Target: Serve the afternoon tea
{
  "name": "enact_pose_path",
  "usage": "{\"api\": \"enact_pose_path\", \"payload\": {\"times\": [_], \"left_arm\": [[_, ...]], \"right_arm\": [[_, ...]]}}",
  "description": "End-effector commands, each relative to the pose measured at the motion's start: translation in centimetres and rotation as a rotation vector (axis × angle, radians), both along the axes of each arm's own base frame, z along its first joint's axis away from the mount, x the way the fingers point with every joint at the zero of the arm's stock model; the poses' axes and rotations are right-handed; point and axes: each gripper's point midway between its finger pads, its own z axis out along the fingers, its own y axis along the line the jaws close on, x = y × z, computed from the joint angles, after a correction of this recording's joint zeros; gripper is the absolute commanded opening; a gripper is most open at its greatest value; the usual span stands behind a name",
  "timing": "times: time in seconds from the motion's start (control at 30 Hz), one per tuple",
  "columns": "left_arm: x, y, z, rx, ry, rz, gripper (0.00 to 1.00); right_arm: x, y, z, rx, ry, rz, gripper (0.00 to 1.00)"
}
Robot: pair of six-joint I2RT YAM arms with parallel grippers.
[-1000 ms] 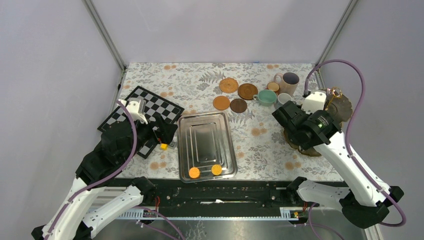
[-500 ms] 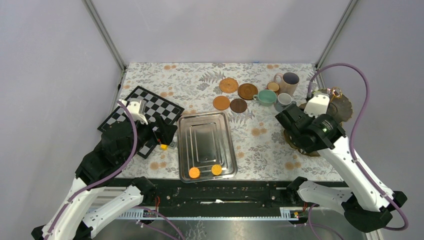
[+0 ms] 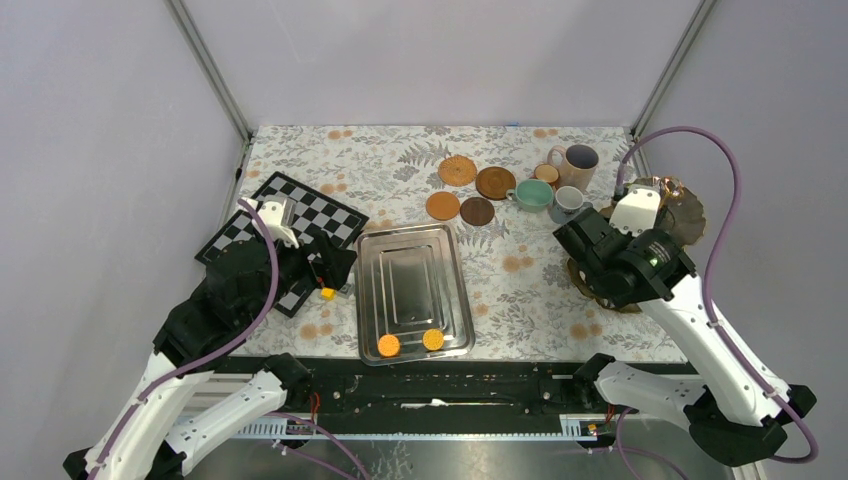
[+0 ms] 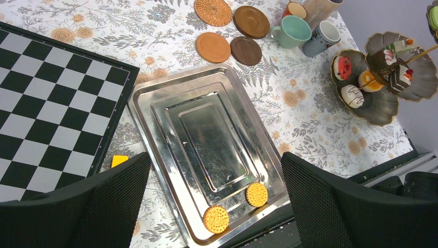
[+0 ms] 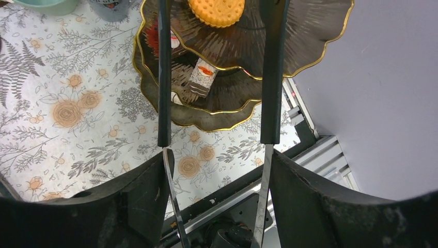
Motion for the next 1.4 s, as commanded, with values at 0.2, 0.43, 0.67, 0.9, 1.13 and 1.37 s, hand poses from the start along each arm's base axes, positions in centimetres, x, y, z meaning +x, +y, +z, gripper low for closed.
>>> {"api": "enact_pose_path", "payload": {"times": [0.2, 0.43, 0.67, 0.9, 1.13, 1.37], "left_arm": [[0.2, -0.4, 2.3, -0.038, -0.051, -0.013, 0.99], [0.4, 0.1, 2.4, -0.028, -0.058, 0.018, 0.99], [0.2, 1.3, 2.7, -0.02, -0.064, 0.059, 0.99], [0.1, 1.5, 2.4, -0.015, -0.059, 0.069, 0.99], [0.2, 1.4, 2.0, -0.011, -0.051, 0.066, 0.99], [0.2, 1.4, 1.7, -0.003, -0.048, 0.065, 0.99]], "right_arm": [[3.0, 6.5, 5.0, 0.199, -0.158, 0.444, 0.67], [2.2, 20.2, 2.8, 0.512, 0.044, 1.063, 0.67], [-3.7, 30.6, -7.4, 0.395, 0.419, 1.37, 0.68], [-7.8, 34.8, -13.8, 0.087, 0.527, 1.464, 0.68], [-10.7, 36.4, -16.6, -0.14, 0.518, 1.466, 0.7], [-11.3, 35.4, -18.6, -0.31, 0.565, 1.41, 0.71]]}}
